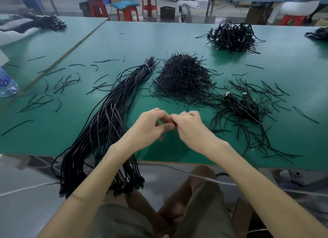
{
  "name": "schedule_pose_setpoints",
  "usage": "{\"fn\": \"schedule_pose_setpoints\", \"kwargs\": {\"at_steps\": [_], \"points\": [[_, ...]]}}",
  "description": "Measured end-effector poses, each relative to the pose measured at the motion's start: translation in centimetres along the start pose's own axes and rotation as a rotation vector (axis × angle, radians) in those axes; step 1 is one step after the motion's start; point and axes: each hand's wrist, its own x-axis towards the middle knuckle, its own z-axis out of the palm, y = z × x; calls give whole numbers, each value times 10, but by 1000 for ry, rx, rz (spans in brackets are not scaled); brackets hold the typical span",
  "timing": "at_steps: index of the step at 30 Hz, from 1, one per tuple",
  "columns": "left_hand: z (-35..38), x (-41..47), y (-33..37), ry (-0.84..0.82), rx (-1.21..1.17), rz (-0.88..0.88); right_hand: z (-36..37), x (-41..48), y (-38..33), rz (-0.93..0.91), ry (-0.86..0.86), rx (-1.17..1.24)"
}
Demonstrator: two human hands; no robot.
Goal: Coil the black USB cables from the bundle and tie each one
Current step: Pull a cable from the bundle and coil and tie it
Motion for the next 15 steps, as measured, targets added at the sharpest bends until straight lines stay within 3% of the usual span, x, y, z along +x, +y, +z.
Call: {"fn": "schedule_pose_setpoints", "kwargs": {"at_steps": [1,4,8,10,15], "points": [[-5,0,-4,-37,17,-38,-1,1,7,36,12,20],[-19,-7,-12,-197,31,-58,-21,0,27,266,235,394],[-38,-15,-23,-209,-103,-76,-53,2,57,498,490,456],[-41,-14,-23,-183,-136,-90,-56,-3,62,541,453,436],[-30,1,-15,75,14,-107,-43,-14,43,458,93,114]]}}
